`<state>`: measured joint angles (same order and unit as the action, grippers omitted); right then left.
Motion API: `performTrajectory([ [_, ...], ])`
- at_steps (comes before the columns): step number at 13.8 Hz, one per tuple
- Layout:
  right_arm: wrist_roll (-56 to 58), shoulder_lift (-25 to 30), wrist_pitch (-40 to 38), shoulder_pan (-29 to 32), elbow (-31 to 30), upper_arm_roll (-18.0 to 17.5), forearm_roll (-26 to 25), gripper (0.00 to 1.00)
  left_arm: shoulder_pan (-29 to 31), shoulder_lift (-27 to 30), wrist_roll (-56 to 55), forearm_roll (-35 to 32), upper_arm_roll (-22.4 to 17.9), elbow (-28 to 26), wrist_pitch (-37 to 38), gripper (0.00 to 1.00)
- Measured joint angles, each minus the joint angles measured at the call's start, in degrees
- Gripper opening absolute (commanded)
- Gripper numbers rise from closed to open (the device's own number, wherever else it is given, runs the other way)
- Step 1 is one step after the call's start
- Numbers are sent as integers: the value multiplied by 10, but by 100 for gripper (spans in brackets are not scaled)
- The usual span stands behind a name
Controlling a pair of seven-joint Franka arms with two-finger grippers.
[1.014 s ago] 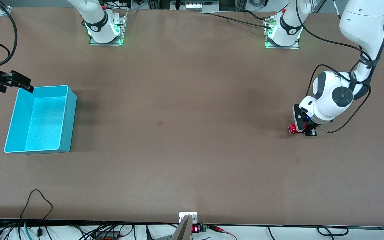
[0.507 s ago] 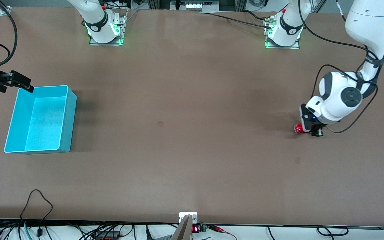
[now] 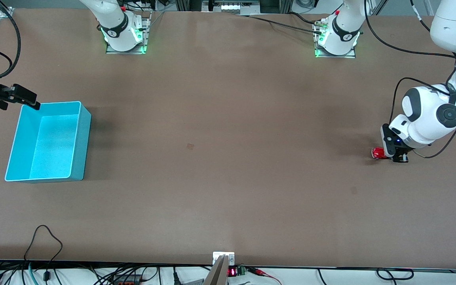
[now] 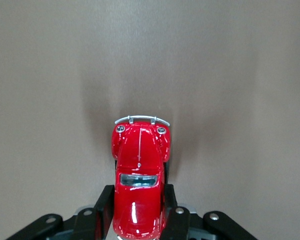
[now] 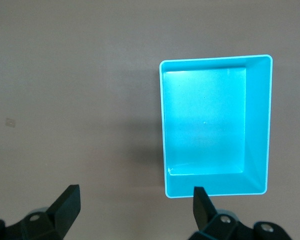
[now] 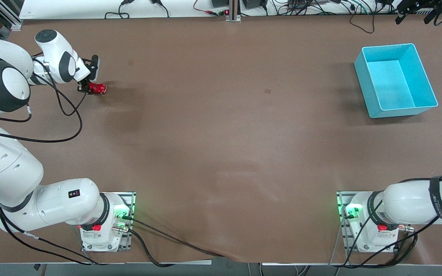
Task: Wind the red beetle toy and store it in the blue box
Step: 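Release the car and lift the left gripper away, then move the right gripper toward the car while the left gripper withdraws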
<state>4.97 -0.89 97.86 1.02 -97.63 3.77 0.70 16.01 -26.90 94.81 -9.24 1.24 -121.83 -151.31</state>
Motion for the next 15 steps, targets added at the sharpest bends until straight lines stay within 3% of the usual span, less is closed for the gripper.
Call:
performTrajectory([
  [1,0,0,0,0,0,0,0,100,1,0,0,0,0,0,0,100],
  [6,0,0,0,0,0,0,0,100,4,-2,0,0,4,21,-2,100],
  [9,0,0,-2,1,0,2,0,100,3,35,-1,0,15,35,46,100],
  [11,0,-1,-3,1,0,3,0,100,3,72,-25,1,21,41,109,100],
  [15,0,-1,-3,1,0,3,0,100,2,125,-163,2,49,125,356,100],
])
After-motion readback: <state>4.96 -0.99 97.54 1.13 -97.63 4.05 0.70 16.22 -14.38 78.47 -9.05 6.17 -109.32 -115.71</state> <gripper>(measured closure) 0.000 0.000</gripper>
